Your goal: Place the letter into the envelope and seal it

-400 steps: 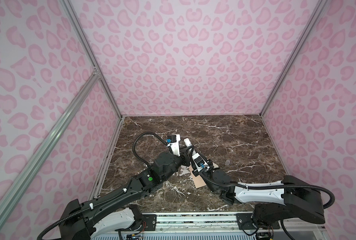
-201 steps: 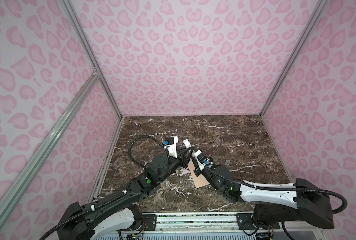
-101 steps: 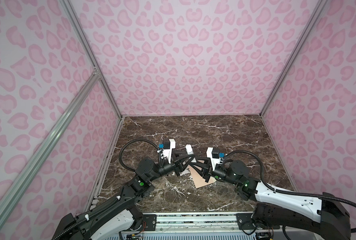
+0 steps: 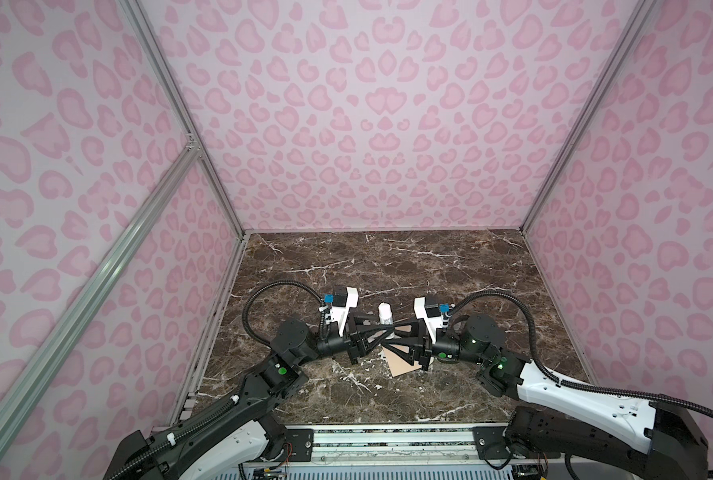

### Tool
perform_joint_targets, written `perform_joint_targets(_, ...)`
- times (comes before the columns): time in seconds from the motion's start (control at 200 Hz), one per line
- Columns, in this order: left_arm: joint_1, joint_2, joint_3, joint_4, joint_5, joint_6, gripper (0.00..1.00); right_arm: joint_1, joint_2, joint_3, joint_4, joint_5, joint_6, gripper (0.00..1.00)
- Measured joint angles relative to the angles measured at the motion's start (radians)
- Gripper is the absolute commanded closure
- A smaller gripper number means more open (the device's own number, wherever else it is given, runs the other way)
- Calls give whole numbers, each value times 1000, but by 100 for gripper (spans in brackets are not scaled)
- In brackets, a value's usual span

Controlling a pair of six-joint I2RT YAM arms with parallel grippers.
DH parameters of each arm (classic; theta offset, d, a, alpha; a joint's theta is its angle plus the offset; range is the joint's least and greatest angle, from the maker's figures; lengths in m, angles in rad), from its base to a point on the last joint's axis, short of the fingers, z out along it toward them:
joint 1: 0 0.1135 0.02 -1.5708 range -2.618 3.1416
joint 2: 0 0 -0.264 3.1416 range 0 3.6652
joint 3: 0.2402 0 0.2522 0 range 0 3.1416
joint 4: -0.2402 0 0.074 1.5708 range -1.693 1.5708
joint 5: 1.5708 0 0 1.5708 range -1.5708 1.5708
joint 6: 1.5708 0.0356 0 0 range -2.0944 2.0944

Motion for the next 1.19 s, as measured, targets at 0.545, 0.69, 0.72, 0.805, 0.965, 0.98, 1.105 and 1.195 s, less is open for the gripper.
perform_joint_targets(0.545,-40,-1,20,-101,-533,-17,96,276,179,-73,212,764,-500,40)
perform_joint_targets(0.69,-82,18,20,-72,-621,-27,96,279,267,-72,358,866,-589,40)
perform_joint_targets(0.72,-89,22,20,-64,-634,-28,96,279,283,-69,378,880,-600,40)
perform_joint_targets(0.805,-100,32,20,-51,-665,-32,96,281,319,-63,440,901,-636,40)
perform_joint_targets(0.965,-111,48,20,-50,-697,-35,96,281,365,-46,529,933,-665,45)
perform_joint_targets(0.98,-112,49,20,-49,-699,-35,96,281,367,-45,535,938,-667,45)
perform_joint_targets(1.105,-115,56,20,-49,-703,-35,96,280,387,-35,575,953,-683,49)
perform_joint_targets(1.195,-117,61,20,-42,-707,-35,96,280,399,-25,586,954,-684,53)
